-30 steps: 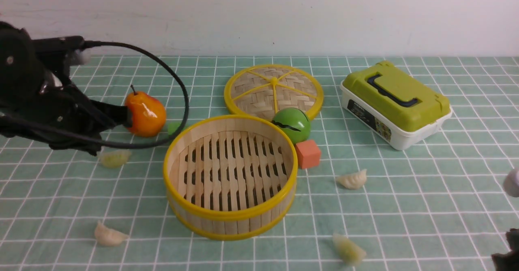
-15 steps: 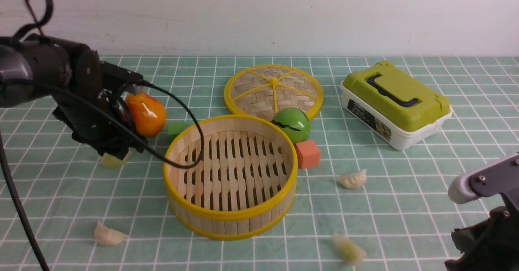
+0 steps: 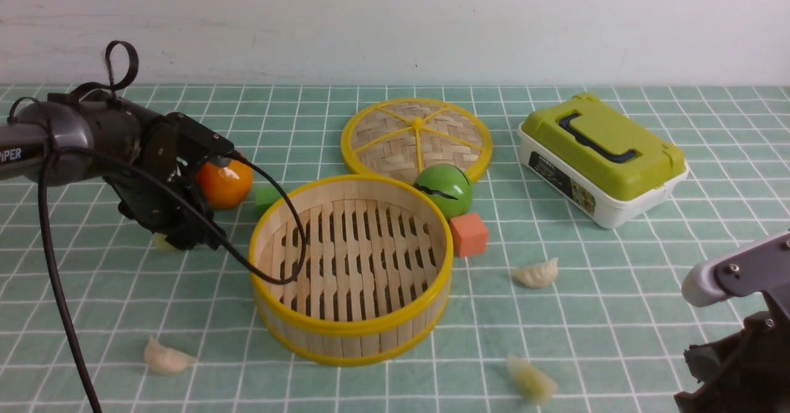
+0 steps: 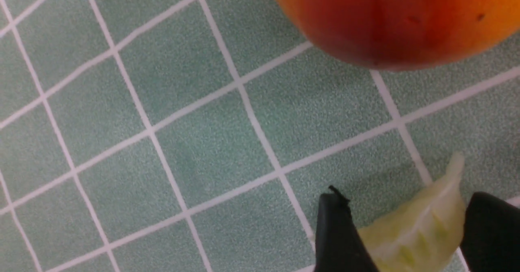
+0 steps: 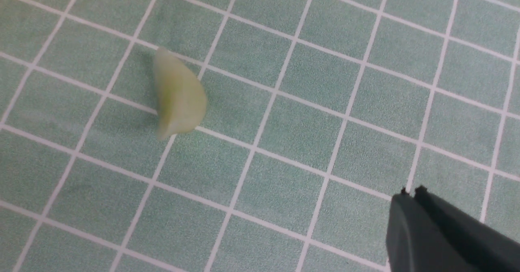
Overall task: Put the dumplings into the steamer on the table with the blue tablecloth.
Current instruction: 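Reach for and grasp a dumpling on the table with the left gripper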
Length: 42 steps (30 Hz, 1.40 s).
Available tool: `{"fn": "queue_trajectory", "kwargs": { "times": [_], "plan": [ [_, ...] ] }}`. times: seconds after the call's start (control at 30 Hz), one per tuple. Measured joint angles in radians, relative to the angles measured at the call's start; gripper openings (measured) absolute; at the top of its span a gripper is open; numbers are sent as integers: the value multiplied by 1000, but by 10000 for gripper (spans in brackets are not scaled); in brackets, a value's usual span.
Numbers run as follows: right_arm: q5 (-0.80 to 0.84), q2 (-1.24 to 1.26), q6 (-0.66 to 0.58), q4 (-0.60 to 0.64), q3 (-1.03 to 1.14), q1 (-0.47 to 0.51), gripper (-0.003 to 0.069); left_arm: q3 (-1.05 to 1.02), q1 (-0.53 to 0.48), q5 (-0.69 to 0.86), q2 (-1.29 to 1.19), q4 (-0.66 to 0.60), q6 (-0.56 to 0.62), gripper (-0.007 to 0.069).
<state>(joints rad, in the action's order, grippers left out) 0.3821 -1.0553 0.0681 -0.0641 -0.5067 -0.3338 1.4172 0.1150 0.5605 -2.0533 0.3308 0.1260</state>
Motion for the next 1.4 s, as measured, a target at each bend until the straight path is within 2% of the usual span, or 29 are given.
{"fn": "queue_trajectory", "kwargs": {
  "times": [0.1, 0.23, 0.3, 0.33, 0.37, 0.4, 0.43, 0.5, 0.8, 0.9, 0.97, 1.0, 1.07, 1.13, 1.27, 1.33, 1.4],
  "plan": [
    [-1, 0, 0, 0, 0, 0, 0, 3, 0, 10, -1, -2, -33, 363],
    [-4, 0, 0, 1, 0, -3, 3, 6, 0, 45, 15, -3, -138, 361],
    [-5, 0, 0, 1, 0, -3, 3, 4, 0, 70, 29, -8, -181, 334],
    [-6, 0, 0, 1, 0, -3, 5, 1, 0, 87, 43, -13, -212, 282],
    [-7, 0, 0, 1, 0, -3, 5, -1, 0, 104, 62, -19, -243, 165],
    [-8, 0, 0, 1, 0, -3, 6, -2, 0, 107, 69, -22, -254, 127],
    [-11, 0, 0, 5, 0, -3, 6, -2, 0, 121, 106, -42, -306, 8],
    [-12, 0, 0, 13, 0, -3, 6, -2, 0, 125, 133, -57, -337, -14],
    [-18, -1, 0, 38, 0, -3, 8, -2, 0, 125, 147, -60, -459, 5],
    [-18, -1, 0, 38, 0, -3, 8, -2, 0, 106, 131, -37, -496, 94],
    [-18, -1, 0, 38, 0, -3, 10, -2, 0, 86, 119, -1, -528, 180],
    [-18, -1, 0, 38, 0, -3, 10, -2, 0, 77, 113, 26, -558, 231],
    [-18, -1, 0, 38, 0, -3, 12, -2, 0, 68, 105, 56, -596, 269],
    [-18, -1, 0, 38, 0, -3, 13, -2, 0, 60, 82, 126, -683, 338],
    [-18, -1, 0, 42, -1, -3, 18, -2, 0, 61, 32, 222, -791, 353],
    [-18, -1, 0, 46, -1, -3, 20, -2, 0, 61, 14, 245, -811, 338],
    [-18, -1, 0, 49, -1, -3, 22, -2, 0, 59, -8, 251, -825, 282]
  ]
}}
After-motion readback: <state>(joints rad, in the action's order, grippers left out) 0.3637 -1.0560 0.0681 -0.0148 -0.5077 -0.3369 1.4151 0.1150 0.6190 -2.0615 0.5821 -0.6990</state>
